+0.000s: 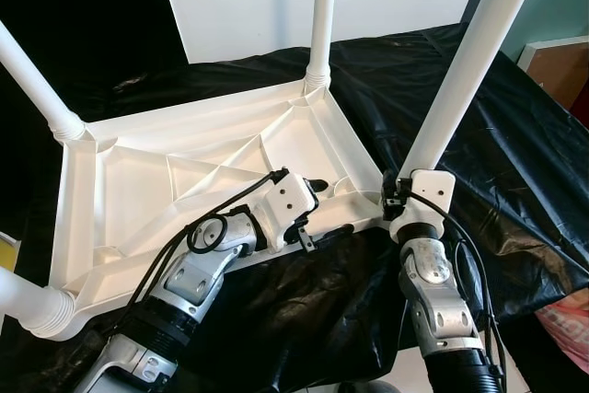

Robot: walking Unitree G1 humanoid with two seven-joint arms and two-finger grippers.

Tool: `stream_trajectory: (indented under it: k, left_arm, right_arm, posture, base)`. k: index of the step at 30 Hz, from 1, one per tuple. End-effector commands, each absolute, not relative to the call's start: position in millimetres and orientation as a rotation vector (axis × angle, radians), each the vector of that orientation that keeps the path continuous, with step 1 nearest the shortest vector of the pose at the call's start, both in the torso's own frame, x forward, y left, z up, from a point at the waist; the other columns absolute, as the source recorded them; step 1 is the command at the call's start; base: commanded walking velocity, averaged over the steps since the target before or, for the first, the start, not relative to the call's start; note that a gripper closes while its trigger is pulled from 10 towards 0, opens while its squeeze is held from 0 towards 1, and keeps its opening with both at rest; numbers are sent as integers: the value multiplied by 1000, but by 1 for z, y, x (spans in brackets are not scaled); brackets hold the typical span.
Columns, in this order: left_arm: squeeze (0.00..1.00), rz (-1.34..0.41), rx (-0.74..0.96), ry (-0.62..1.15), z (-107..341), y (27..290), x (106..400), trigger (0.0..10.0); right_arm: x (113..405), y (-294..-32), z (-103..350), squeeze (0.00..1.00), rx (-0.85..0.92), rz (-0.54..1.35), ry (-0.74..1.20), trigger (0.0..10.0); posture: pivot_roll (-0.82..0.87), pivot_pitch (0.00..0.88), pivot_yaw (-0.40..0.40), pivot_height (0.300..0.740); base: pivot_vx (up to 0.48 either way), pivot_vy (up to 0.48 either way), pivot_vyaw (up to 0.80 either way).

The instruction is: Building children table

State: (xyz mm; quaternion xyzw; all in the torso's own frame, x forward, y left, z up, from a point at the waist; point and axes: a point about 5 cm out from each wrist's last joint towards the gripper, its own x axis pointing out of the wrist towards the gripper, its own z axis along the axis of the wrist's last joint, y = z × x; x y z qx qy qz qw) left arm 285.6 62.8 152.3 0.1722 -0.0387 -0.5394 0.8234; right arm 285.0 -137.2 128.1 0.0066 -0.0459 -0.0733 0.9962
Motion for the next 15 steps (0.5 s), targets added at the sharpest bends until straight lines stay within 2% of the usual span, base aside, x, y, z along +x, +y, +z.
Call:
stream_trajectory:
  k: [1,2,3,15]
  left_arm:
    - [0,-1227,387,-75,151,61,283,10000]
    - [0,-1223,385,-78,152,61,284,10000]
    - [0,-1221,384,-81,152,61,284,10000]
    - [0,-1220,386,-95,153,57,286,10000]
  right_arm:
    - [278,-143,107,0,0,-177,11,10000]
    - [279,-144,109,741,0,-171,3,10000]
    - [279,-146,111,1000,-1,-163,-5,10000]
    - [283,-161,126,1000,-2,56,-82,10000]
  posture:
    - [-53,63,10,740]
    - [-52,59,9,740]
    - [-50,56,9,740]
    - [-59,36,5,740]
  base:
    - [0,0,0]
    - [0,0,0]
    - [0,0,0]
    - [0,0,0]
